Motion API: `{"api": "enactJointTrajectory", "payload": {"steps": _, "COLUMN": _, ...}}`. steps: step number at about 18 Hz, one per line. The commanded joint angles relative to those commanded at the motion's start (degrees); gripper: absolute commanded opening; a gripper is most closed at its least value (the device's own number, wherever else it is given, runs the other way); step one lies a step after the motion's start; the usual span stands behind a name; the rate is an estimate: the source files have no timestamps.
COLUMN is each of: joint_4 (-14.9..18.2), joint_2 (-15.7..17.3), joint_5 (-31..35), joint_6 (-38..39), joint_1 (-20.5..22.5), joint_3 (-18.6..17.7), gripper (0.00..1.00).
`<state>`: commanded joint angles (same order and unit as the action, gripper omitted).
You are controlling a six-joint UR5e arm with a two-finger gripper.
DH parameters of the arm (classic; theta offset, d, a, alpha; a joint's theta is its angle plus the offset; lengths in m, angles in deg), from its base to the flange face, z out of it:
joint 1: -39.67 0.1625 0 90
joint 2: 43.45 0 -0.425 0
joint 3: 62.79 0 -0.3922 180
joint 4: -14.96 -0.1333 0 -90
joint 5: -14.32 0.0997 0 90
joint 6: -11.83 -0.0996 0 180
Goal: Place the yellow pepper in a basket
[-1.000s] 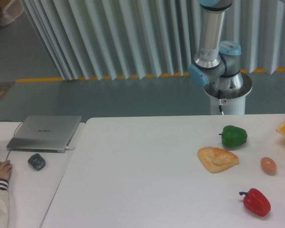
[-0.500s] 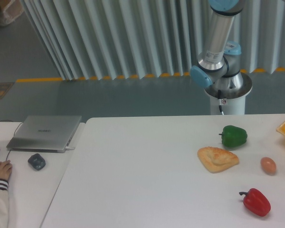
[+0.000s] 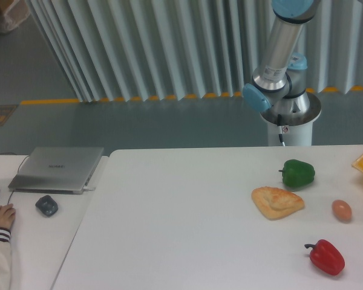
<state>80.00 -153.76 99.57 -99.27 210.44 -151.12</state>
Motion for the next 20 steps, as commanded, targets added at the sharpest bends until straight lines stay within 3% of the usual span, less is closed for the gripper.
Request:
{"api": "enactJointTrajectory", "payload": {"steps": 6, "joint_4": 2.55, "joint_2": 1.76, "joint_5": 0.44, "joint_6": 3.95, "joint_1": -4.39, "joint_3": 1.32, "gripper": 1.0}}
{"api": "enactJointTrajectory", "payload": {"steps": 13, "joint_4": 3.08, "joint_2": 2.81, "joint_5": 0.7, "joint_6": 4.57, "joint_1": -7.29, "joint_3": 0.36, "gripper": 1.0}}
{"api": "enactJointTrajectory", "payload": {"steps": 20, "joint_4": 8.96, "joint_2": 6.15, "joint_5": 0.62, "joint_6": 9.48, "joint_1": -11.86, "joint_3": -0.69, "gripper": 1.0}}
